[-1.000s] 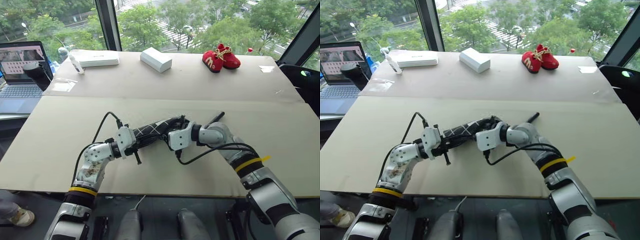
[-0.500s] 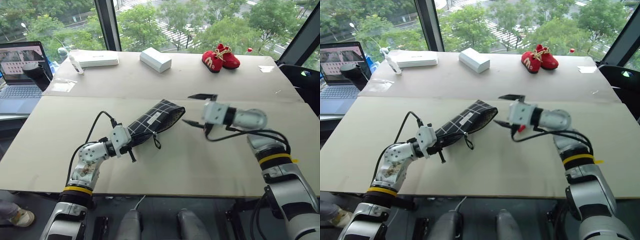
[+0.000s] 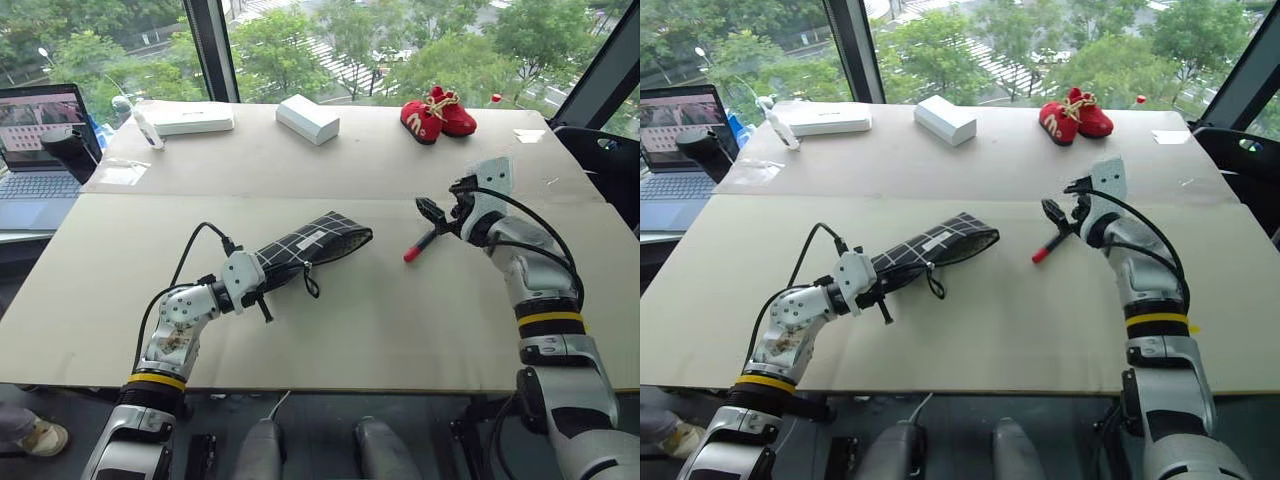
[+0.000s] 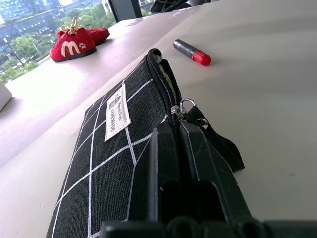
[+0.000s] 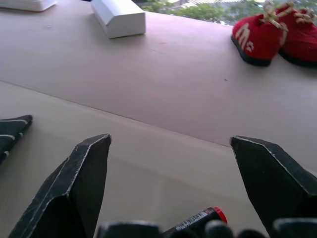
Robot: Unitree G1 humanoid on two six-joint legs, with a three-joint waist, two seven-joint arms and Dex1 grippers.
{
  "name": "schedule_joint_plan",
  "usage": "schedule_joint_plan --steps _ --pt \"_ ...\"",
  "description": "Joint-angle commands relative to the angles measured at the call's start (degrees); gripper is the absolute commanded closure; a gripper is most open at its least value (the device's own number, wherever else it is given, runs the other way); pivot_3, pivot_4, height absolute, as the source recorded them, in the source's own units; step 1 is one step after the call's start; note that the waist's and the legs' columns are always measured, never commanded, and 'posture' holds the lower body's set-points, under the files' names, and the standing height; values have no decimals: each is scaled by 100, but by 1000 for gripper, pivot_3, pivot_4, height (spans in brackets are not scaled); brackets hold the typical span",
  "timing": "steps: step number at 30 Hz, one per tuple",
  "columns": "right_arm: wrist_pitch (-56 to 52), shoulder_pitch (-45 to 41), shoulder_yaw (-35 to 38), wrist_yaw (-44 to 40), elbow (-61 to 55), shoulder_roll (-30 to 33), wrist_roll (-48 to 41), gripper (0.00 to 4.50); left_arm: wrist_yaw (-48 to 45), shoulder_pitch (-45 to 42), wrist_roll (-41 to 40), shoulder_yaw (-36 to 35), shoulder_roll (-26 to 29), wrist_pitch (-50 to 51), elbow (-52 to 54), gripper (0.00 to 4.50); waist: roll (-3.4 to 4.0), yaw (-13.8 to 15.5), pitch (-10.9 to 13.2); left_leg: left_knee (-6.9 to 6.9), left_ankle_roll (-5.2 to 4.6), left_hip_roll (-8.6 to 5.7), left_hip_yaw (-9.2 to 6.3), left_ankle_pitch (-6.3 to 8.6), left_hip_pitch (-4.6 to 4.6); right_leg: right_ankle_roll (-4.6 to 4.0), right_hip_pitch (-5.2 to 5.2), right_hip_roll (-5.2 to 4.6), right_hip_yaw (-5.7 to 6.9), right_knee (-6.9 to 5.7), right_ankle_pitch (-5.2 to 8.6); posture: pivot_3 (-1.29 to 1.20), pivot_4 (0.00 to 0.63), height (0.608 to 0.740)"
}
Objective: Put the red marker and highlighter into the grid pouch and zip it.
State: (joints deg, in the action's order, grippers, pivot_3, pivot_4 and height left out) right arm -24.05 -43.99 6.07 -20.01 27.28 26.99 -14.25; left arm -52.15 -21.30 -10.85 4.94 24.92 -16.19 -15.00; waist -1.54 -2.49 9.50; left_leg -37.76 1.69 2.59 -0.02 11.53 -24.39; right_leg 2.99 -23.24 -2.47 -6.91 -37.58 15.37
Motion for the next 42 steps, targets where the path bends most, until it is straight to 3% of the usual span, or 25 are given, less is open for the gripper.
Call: schedule_joint_plan --steps 1,16,30,34,37,42 --pt "-499 -21 406 675 -333 -133 -20 232 111 62 -6 -34 -29 27 302 4500 0 16 0 0 0 0 0 0 0 0 0 0 0 1 0 0 150 729" --pt "-1962 444 438 1866 -1327 -1189 54 232 268 124 -8 -21 -106 106 402 4500 1 -6 -1 0 0 0 -1 0 -1 1 -1 1 2 1 1 0 150 729" --pt "-1804 679 251 1977 -1393 -1339 424 232 270 77 -17 -66 -113 24 271 4500 1 -4 -1 0 0 0 -1 0 -1 3 0 1 2 2 2 0 150 729" --pt "-1624 704 295 1945 -1467 -1400 432 1277 267 64 -19 -77 -99 28 277 4500 1 -14 -1 0 0 0 -1 0 -1 3 0 1 2 3 2 0 150 729" --pt "-1577 722 303 1905 -1471 -1393 443 2410 267 72 -20 -84 -84 44 306 4500 1 -11 -1 0 0 0 -1 0 -1 3 0 1 2 3 2 0 150 729" --pt "-1543 747 313 1885 -1469 -1378 470 3930 260 82 -28 -87 -58 74 363 4500 1 -15 -1 0 0 0 -1 0 -1 4 0 1 2 3 2 0 150 729"
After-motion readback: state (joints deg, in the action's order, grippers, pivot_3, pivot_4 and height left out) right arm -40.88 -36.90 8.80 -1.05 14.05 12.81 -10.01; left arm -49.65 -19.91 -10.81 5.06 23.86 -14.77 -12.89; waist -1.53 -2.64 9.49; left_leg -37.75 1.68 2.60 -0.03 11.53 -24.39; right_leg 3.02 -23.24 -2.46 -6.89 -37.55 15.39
